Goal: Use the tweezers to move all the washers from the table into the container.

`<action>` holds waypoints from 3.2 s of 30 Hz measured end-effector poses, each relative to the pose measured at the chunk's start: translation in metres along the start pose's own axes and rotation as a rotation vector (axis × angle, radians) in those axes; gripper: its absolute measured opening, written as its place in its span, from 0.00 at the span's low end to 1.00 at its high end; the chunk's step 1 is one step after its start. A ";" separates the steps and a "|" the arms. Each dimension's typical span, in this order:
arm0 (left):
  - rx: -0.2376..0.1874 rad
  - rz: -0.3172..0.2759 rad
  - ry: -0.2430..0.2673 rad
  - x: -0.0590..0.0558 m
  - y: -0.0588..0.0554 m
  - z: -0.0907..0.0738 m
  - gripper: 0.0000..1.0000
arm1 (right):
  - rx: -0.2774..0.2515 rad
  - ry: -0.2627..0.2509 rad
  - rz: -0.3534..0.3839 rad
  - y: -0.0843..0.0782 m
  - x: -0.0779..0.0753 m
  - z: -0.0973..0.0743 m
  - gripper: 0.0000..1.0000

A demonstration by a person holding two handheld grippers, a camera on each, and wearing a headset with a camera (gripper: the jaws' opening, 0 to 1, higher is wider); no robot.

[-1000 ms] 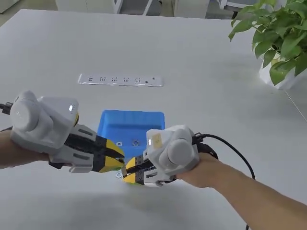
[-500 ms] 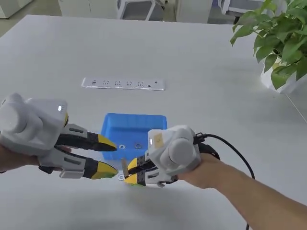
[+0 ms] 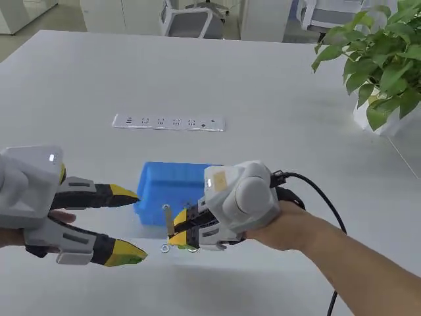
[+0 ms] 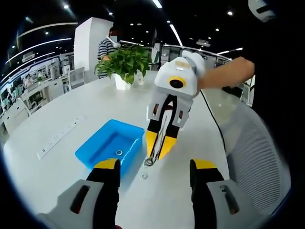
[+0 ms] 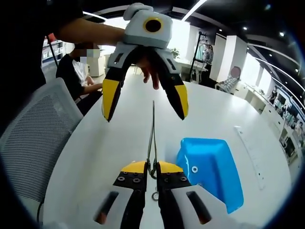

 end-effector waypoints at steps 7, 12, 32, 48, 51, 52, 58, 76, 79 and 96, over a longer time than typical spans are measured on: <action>-0.005 -0.029 0.034 -0.001 0.000 -0.004 0.80 | -0.015 0.004 -0.010 0.013 -0.001 -0.011 0.08; -0.008 -0.037 0.051 0.000 0.002 -0.006 0.87 | -0.028 -0.002 -0.014 0.021 -0.006 -0.020 0.08; 0.016 -0.038 0.099 0.001 -0.001 -0.016 0.99 | -0.085 -0.028 -0.032 0.047 -0.036 -0.037 0.08; 0.017 -0.055 0.118 0.003 -0.005 -0.019 0.99 | -0.103 -0.041 -0.074 0.045 -0.067 -0.030 0.08; 0.019 -0.055 0.120 0.004 -0.006 -0.019 0.99 | -0.107 -0.042 -0.071 0.041 -0.073 -0.028 0.08; 0.019 -0.055 0.121 0.005 -0.006 -0.019 0.99 | -0.109 -0.043 -0.070 0.041 -0.074 -0.028 0.08; 0.015 -0.056 0.125 0.009 -0.007 -0.019 0.99 | -0.103 -0.037 -0.061 0.030 -0.087 -0.022 0.08; 0.005 -0.053 0.126 0.017 -0.009 -0.015 0.99 | -0.044 0.022 -0.041 -0.001 -0.094 0.009 0.09; 0.002 -0.055 0.126 0.018 -0.009 -0.013 0.99 | -0.035 0.021 -0.033 -0.005 -0.097 0.013 0.09; -0.010 -0.064 0.134 0.028 -0.008 -0.011 0.98 | 0.016 0.051 -0.018 -0.021 -0.100 0.033 0.09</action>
Point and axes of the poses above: the centre of the closed fingertips' face, and the gripper's own axes: z roughly forward along the fingers, x roughly to its left, y roughly out of its top, the point moved 2 cm from there along -z, roughly backward along the fingers, and after that the axes turned 10 degrees about z, right-handed, at the moved point
